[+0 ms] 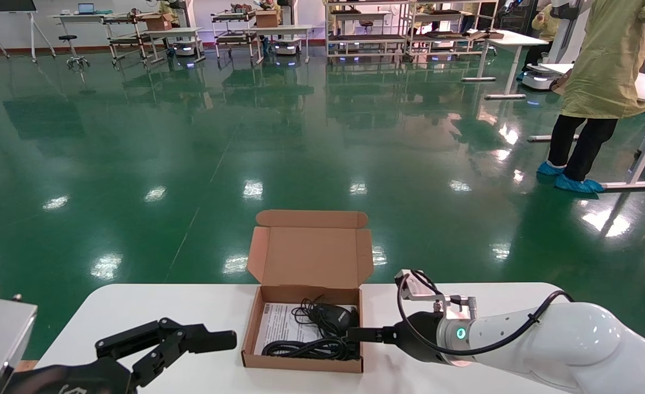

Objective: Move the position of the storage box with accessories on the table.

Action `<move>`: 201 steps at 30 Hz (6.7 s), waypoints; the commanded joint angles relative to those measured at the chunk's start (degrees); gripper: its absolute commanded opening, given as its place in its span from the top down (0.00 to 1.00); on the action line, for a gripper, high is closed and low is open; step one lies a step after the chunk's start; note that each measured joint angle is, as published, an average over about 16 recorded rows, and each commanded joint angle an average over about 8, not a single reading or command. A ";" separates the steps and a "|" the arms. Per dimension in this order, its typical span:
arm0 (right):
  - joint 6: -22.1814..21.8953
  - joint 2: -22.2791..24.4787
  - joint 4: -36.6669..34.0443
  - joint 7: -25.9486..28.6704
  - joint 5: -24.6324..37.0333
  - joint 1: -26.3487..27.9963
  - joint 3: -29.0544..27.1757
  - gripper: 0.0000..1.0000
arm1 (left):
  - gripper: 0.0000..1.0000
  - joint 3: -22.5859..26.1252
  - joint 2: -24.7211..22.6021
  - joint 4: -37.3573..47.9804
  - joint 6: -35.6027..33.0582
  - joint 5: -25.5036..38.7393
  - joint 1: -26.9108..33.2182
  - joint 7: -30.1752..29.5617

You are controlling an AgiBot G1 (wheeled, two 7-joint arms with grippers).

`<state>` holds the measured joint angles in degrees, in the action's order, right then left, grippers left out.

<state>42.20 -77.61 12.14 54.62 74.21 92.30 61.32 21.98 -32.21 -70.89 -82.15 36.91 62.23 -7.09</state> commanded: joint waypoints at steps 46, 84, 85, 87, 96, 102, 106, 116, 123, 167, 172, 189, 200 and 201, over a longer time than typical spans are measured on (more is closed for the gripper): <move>-1.36 0.20 -0.60 -0.68 -3.50 -0.43 3.69 1.00 | 0.00 0.00 0.00 0.00 0.00 0.00 0.00 0.00; 28.20 14.94 -7.76 -10.25 -5.36 21.87 3.36 1.00 | 0.00 0.01 0.00 0.00 0.00 0.00 0.00 0.00; 28.54 15.82 -8.12 -10.67 -5.18 22.59 3.46 1.00 | 0.00 0.01 0.00 0.00 0.00 0.00 0.00 0.00; 29.18 17.59 -8.80 -11.51 -4.81 23.93 3.67 1.00 | 0.00 0.01 0.00 0.00 0.00 0.00 0.00 0.00; 30.41 25.19 -11.30 -14.99 -2.86 27.76 4.90 1.00 | 0.00 0.01 0.00 0.00 0.00 0.00 0.00 0.00; 29.72 29.29 -12.48 -16.84 -2.00 28.28 5.50 1.00 | 0.00 0.01 0.00 0.00 0.00 0.00 0.00 0.00; 28.72 31.50 -13.06 -17.85 -1.78 27.78 5.66 1.00 | 0.00 0.01 0.00 0.00 0.00 -0.01 0.00 0.00; 25.80 34.50 -13.67 -19.83 -2.93 23.28 4.82 1.00 | 0.00 0.01 0.00 0.00 0.00 -0.01 0.00 0.00; 23.40 35.60 -13.82 -21.09 -4.44 19.15 3.74 1.00 | 0.00 0.01 0.00 0.00 0.00 -0.01 0.00 0.00; 8.42 33.52 -12.47 -25.12 -11.45 2.38 -1.24 1.00 | 0.00 0.01 0.00 0.00 0.00 -0.01 0.00 0.01; 7.27 32.81 -12.30 -25.52 -11.73 1.43 -1.44 1.00 | 0.00 0.01 0.00 0.00 0.00 -0.01 0.00 0.01; 3.94 31.64 -12.00 -26.84 -12.27 0.18 -1.83 0.00 | 0.00 0.01 0.00 0.00 0.00 -0.01 0.00 0.01; 3.29 31.67 -11.84 -27.57 -12.62 0.40 -2.09 0.00 | 0.00 0.01 0.01 0.00 0.01 -0.01 0.00 0.01; 3.36 31.72 -11.81 -27.59 -12.68 0.50 -2.13 0.00 | 0.00 0.01 0.01 0.00 0.01 -0.01 0.00 0.01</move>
<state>45.83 -45.79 0.39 27.09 61.49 93.06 59.17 21.99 -32.20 -70.89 -82.15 36.90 62.24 -7.08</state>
